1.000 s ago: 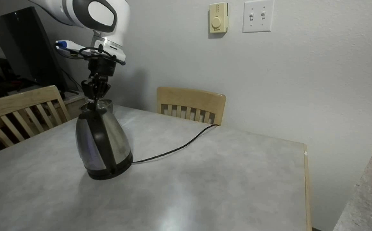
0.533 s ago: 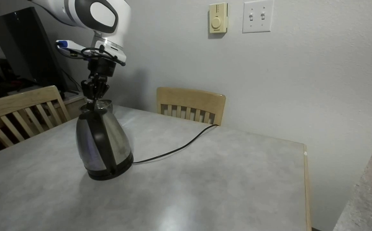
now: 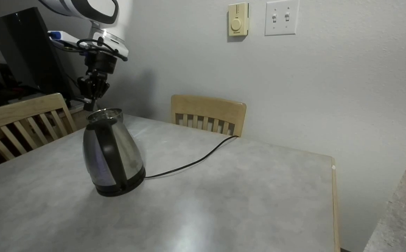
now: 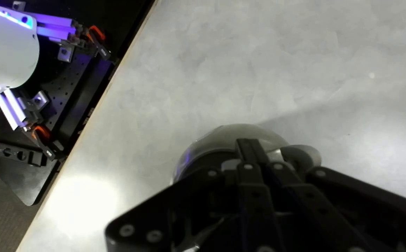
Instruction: Close the kettle
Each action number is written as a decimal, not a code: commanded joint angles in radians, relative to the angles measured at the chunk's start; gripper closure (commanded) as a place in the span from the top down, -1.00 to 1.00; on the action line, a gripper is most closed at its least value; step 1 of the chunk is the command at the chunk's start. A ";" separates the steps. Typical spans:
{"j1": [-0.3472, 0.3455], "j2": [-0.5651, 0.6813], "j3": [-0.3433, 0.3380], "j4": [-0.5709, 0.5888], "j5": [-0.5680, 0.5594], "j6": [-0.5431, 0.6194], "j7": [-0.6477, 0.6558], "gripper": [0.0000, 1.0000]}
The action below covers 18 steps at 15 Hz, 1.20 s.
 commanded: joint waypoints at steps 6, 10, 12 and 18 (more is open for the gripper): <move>-0.011 -0.064 0.012 -0.041 0.004 -0.016 -0.025 -1.00; -0.014 -0.065 0.015 -0.042 0.013 -0.006 -0.052 -0.18; -0.016 -0.064 0.016 -0.041 0.019 -0.008 -0.062 0.12; -0.022 -0.064 0.020 -0.042 0.053 0.004 -0.097 0.94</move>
